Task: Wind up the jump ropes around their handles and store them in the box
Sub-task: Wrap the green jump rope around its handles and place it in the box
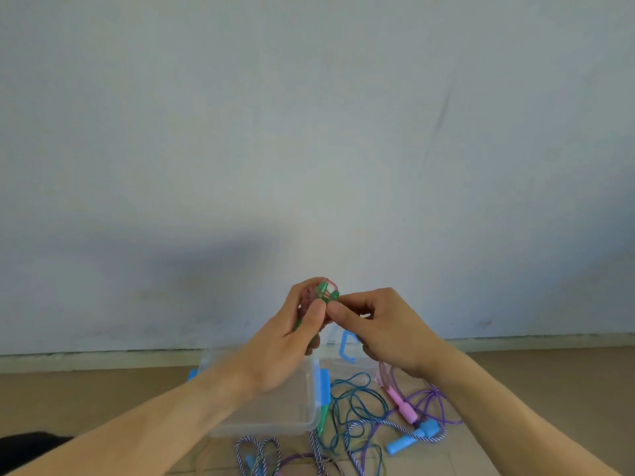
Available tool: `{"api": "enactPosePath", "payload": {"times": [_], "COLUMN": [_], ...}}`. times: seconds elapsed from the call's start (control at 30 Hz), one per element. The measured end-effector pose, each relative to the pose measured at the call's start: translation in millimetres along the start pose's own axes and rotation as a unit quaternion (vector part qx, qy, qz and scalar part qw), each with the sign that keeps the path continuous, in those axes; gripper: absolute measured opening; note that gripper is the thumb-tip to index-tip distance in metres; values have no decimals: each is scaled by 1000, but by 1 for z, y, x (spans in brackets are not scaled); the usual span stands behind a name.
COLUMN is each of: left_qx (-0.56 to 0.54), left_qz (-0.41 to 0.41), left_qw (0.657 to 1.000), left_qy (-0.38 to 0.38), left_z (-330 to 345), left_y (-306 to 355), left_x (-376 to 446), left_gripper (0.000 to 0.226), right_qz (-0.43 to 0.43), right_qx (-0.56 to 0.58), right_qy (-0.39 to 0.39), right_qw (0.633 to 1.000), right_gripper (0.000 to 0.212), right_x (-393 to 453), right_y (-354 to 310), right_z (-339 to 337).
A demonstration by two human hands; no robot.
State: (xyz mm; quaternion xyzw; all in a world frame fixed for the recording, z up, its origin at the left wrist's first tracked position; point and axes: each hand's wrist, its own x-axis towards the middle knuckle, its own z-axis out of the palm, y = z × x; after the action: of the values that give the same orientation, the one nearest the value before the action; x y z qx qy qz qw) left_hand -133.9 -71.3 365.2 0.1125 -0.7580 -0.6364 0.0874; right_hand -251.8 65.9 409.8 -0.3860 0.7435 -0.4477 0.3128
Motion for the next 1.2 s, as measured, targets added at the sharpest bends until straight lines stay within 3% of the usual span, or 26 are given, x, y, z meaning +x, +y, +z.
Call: {"api": "enactPosePath", "payload": {"times": [0.1, 0.23, 0.37, 0.6, 0.8, 0.9, 1.13, 1.2], "left_qx": [-62, -120, -67, -13, 18, 10, 66, 74], "left_qz": [-7, -6, 36, 71, 76, 68, 96, 95], "left_qw": [998, 993, 997, 996, 995, 996, 987, 983], "left_qy": [-11, -4, -9, 58, 63, 62, 115, 136], "left_z": [1, -7, -9, -1, -2, -4, -2, 1], "left_y": [3, 8, 9, 5, 0, 2, 7, 9], "left_x": [-4, -7, -7, -6, -1, 0, -2, -3], "left_gripper": [47, 56, 41, 28, 18, 15, 8, 16], "right_qz": [18, 33, 43, 52, 48, 108, 211, 215], "right_qx": [78, 136, 149, 145, 107, 218, 406, 407], "right_qy": [32, -3, -15, 46, 75, 76, 80, 89], "right_qw": [996, 990, 988, 987, 990, 967, 885, 883], "right_gripper": [28, 31, 31, 31, 34, 44, 21, 18], "right_x": [4, 5, 8, 8, 6, 7, 10, 11], "right_y": [6, 8, 12, 8, 4, 1, -4, -5], "right_z": [2, 2, 3, 13, 17, 18, 25, 29]}}
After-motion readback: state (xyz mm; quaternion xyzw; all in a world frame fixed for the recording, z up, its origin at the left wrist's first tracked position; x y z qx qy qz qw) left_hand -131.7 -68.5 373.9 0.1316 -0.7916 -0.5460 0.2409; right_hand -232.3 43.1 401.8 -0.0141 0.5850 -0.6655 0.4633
